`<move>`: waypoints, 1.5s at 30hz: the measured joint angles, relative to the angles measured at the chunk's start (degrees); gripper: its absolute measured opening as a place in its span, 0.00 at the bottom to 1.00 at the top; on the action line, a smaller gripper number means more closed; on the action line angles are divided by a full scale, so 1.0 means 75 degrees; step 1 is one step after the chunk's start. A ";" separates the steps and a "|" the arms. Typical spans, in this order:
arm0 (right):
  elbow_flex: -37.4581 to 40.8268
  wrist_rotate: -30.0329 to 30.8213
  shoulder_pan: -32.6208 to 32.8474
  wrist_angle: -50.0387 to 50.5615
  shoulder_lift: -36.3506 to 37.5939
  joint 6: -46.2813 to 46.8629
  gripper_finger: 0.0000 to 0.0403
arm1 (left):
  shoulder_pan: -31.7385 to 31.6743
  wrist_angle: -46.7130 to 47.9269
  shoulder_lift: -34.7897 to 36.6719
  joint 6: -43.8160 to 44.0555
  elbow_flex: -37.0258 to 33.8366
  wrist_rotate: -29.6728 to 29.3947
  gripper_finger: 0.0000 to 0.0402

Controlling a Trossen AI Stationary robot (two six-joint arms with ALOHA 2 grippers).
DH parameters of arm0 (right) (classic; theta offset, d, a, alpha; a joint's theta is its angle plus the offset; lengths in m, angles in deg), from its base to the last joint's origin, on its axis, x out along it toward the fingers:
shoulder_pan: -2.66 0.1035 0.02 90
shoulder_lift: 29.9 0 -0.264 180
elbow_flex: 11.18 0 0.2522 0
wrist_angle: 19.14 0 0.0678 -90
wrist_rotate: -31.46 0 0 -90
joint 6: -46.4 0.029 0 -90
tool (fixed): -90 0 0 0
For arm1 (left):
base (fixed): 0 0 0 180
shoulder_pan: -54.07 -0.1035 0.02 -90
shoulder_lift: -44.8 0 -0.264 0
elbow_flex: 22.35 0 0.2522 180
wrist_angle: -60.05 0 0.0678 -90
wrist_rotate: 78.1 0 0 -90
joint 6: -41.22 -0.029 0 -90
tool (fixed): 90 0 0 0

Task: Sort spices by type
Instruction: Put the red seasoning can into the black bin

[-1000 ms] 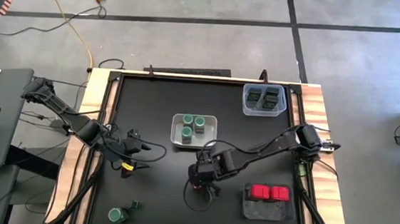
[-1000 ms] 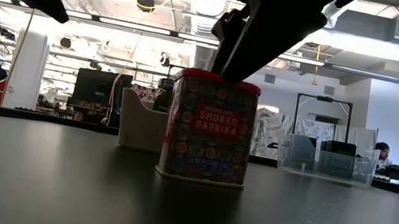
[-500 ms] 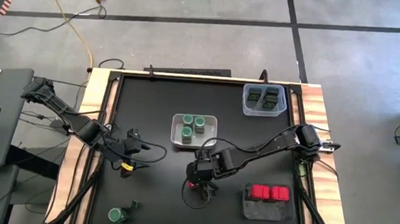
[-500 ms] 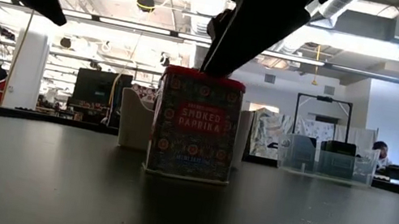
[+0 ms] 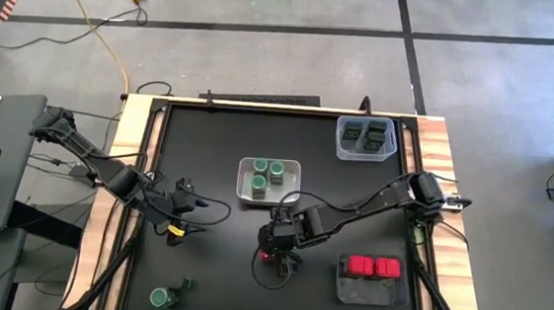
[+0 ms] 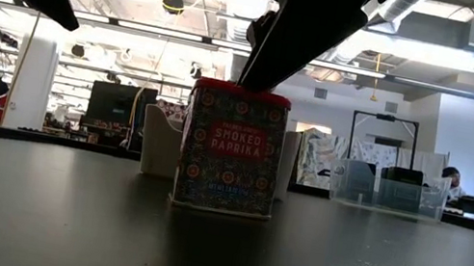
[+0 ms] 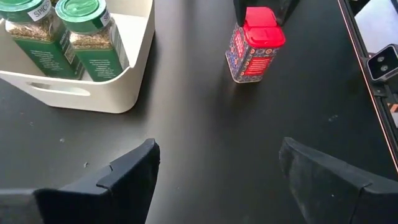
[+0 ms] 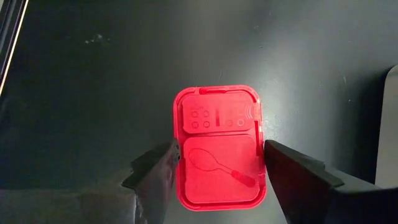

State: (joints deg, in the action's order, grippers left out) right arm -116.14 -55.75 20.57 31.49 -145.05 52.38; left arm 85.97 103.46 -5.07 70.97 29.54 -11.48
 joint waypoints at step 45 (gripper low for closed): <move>0.0000 -0.0003 -0.0003 -0.0303 0.0015 -0.0002 0.68 | -0.0001 0.0000 0.0000 -0.0020 0.0000 0.0000 0.79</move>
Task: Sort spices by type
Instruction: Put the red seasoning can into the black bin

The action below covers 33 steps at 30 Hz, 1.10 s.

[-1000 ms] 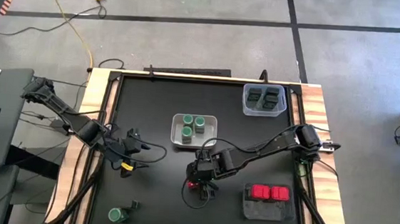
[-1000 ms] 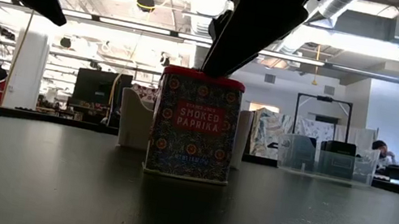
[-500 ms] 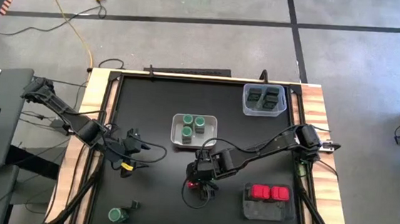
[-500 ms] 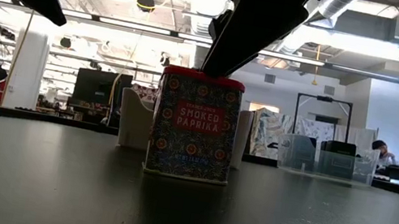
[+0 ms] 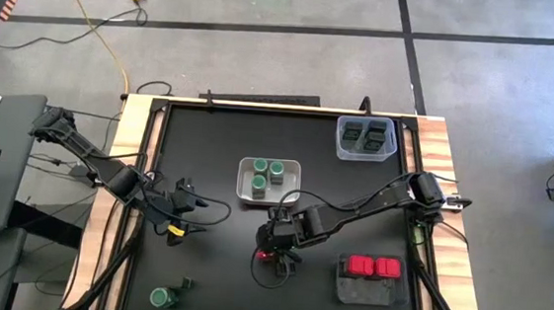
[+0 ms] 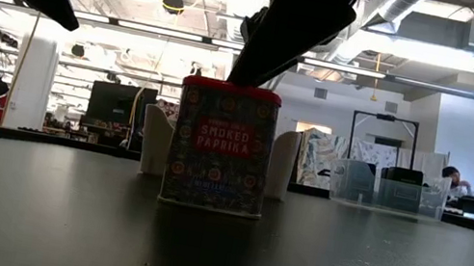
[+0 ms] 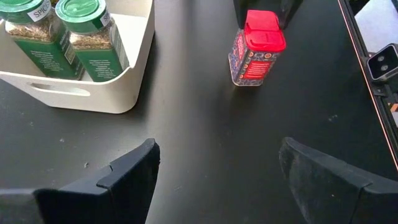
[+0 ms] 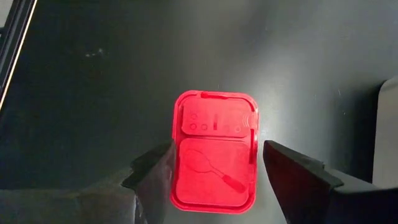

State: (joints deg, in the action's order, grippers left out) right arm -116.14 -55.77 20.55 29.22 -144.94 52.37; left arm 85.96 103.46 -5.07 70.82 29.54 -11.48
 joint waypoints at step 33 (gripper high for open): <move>-0.0678 -0.0010 -0.0428 0.1333 0.0000 0.0182 0.89 | -0.0001 0.0005 -0.0003 0.0141 0.0003 -0.0002 0.79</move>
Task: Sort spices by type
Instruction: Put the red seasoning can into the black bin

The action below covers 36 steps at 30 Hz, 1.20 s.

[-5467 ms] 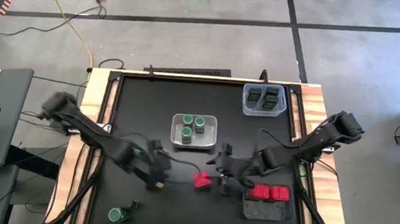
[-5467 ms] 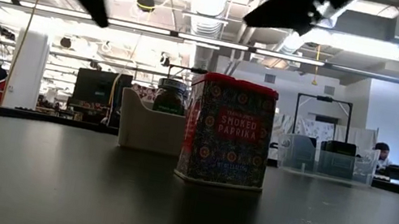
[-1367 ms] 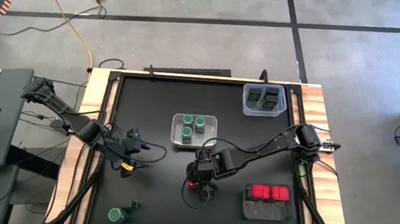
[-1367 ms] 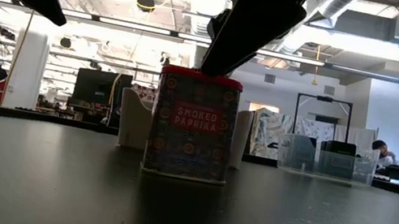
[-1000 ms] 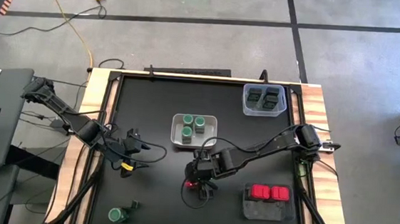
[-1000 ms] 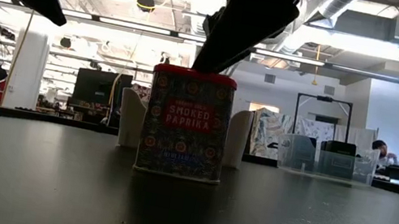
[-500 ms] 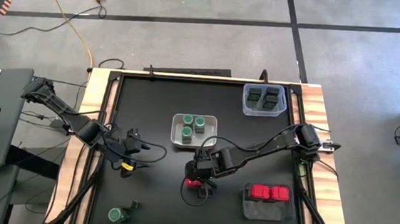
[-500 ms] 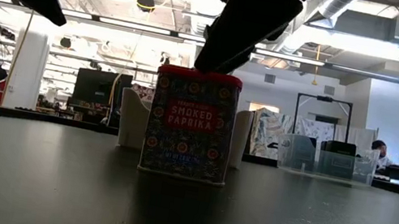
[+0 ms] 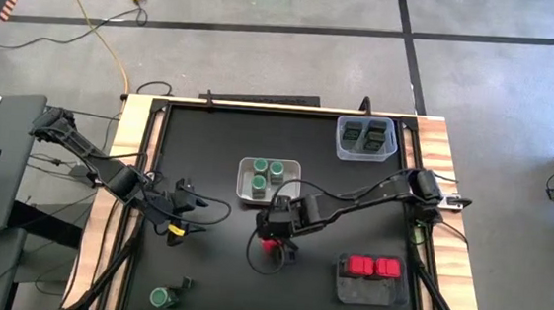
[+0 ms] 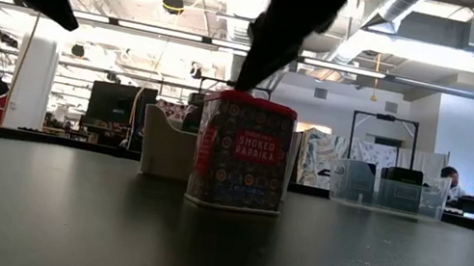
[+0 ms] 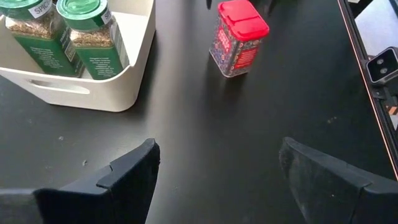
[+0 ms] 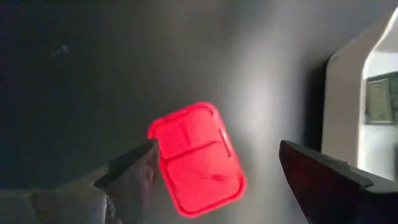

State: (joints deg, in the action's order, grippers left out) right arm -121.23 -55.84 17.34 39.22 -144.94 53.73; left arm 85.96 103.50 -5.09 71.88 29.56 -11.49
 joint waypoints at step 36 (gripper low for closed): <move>0.0142 0.0215 0.0428 -0.0368 -0.0087 -0.1842 0.89 | -0.0001 0.0111 0.0000 0.0063 0.0000 -0.0001 0.79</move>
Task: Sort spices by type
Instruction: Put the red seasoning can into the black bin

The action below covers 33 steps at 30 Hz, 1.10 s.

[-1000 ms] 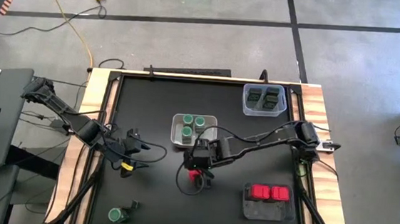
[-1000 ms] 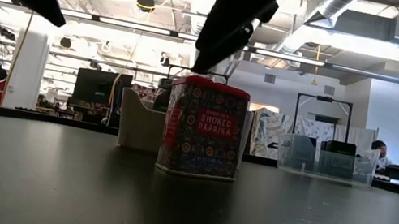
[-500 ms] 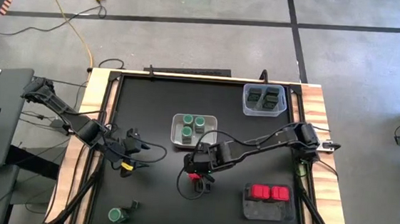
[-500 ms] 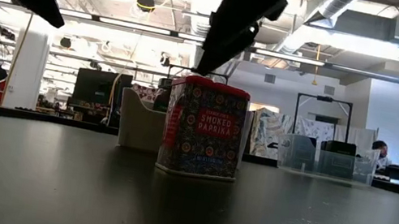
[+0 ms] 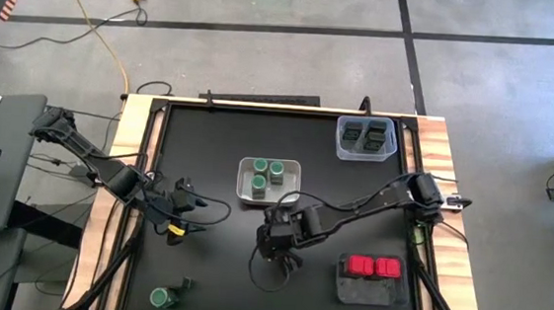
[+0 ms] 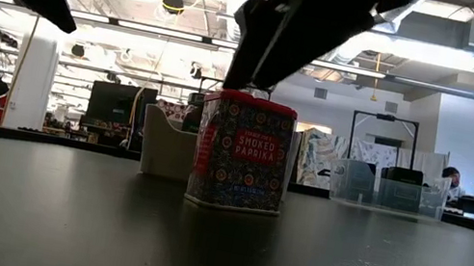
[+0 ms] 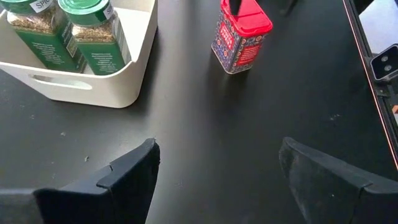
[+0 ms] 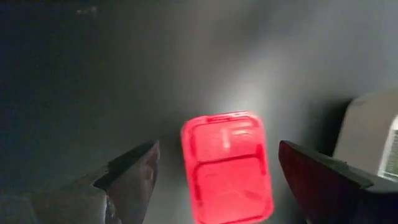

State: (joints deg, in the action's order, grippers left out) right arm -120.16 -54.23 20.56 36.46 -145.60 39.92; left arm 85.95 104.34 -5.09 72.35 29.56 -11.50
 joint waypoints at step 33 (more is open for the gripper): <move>0.0627 -0.0278 -0.0406 -0.0253 0.0009 -0.0074 0.81 | 0.0000 0.0000 0.0002 -0.0052 0.0000 -0.0206 0.79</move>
State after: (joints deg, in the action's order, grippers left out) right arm -115.46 -56.32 17.51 34.56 -145.53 39.36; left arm 85.95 104.34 -5.08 71.96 29.56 -13.04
